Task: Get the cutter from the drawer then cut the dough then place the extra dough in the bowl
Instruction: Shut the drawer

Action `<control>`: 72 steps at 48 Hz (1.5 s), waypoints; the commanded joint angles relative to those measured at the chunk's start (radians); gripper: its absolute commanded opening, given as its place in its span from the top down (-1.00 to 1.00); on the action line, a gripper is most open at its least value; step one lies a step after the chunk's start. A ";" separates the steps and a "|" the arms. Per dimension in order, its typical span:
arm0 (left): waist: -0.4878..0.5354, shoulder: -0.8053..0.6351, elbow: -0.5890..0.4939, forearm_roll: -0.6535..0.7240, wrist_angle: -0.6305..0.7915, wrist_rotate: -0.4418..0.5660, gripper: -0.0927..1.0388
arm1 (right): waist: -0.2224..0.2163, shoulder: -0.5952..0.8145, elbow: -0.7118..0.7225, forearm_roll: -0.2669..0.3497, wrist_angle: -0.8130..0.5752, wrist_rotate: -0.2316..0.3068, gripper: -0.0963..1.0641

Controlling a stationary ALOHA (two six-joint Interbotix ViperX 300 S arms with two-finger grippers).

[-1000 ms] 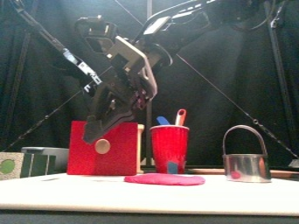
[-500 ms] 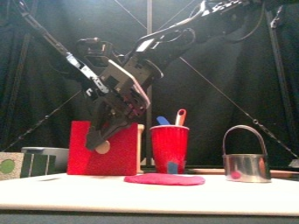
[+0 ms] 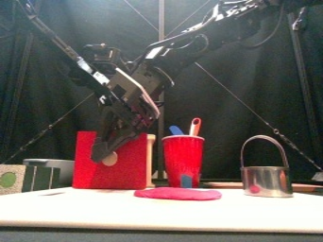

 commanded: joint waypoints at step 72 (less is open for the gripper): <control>-0.037 0.009 -0.058 0.000 -0.009 0.003 0.17 | -0.173 0.011 -0.055 -0.060 0.000 0.000 0.62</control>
